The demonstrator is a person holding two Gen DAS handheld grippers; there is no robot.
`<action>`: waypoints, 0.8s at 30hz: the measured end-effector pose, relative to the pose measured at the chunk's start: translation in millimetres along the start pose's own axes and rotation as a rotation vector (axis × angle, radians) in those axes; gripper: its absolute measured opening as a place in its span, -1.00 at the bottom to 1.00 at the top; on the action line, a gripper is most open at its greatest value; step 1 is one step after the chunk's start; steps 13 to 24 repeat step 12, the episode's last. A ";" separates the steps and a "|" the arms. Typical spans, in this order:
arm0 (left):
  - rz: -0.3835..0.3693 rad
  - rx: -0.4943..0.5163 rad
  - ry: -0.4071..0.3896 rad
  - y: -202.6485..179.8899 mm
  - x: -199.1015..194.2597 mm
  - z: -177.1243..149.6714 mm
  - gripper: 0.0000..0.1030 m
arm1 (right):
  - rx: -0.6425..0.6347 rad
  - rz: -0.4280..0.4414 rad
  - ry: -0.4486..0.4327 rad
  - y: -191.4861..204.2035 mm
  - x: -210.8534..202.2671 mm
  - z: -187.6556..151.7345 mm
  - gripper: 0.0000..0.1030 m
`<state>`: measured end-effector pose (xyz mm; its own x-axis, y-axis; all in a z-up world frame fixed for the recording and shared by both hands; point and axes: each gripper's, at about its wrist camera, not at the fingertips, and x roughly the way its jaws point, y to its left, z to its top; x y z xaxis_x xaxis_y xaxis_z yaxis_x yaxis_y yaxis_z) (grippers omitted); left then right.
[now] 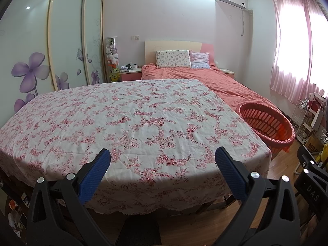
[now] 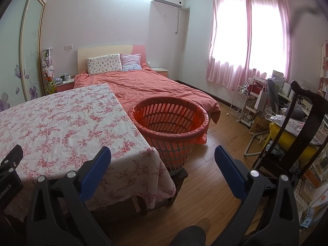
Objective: Collect trash
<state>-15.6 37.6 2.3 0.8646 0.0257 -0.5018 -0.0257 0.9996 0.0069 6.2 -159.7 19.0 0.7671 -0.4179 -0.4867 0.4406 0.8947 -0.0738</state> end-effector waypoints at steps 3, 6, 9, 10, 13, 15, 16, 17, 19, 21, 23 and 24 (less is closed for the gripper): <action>0.004 -0.001 0.000 0.4 0.2 -0.2 0.95 | 0.001 0.000 0.002 1.6 0.2 -0.6 0.92; 0.006 -0.001 0.001 1.7 0.8 0.4 0.95 | 0.001 0.000 0.001 2.8 -0.3 -0.8 0.92; 0.006 0.000 0.003 2.2 0.5 -0.1 0.95 | 0.001 0.000 0.002 2.0 0.0 -0.7 0.92; 0.005 0.000 0.002 2.0 0.7 0.2 0.95 | 0.001 0.000 0.002 1.8 -0.1 -0.7 0.92; 0.004 0.001 0.003 2.9 0.6 0.2 0.95 | 0.001 0.000 0.002 2.4 -0.3 -0.7 0.92; 0.004 0.001 0.003 2.9 0.6 0.2 0.95 | 0.001 0.000 0.002 2.4 -0.3 -0.7 0.92; 0.004 0.001 0.003 2.9 0.6 0.2 0.95 | 0.001 0.000 0.002 2.4 -0.3 -0.7 0.92; 0.004 0.001 0.003 2.9 0.6 0.2 0.95 | 0.001 0.000 0.002 2.4 -0.3 -0.7 0.92; 0.004 0.001 0.003 2.9 0.6 0.2 0.95 | 0.001 0.000 0.002 2.4 -0.3 -0.7 0.92; 0.004 0.001 0.003 2.9 0.6 0.2 0.95 | 0.001 0.000 0.002 2.4 -0.3 -0.7 0.92; 0.004 0.001 0.003 2.9 0.6 0.2 0.95 | 0.001 0.000 0.002 2.4 -0.3 -0.7 0.92; 0.004 0.001 0.003 2.9 0.6 0.2 0.95 | 0.001 0.000 0.002 2.4 -0.3 -0.7 0.92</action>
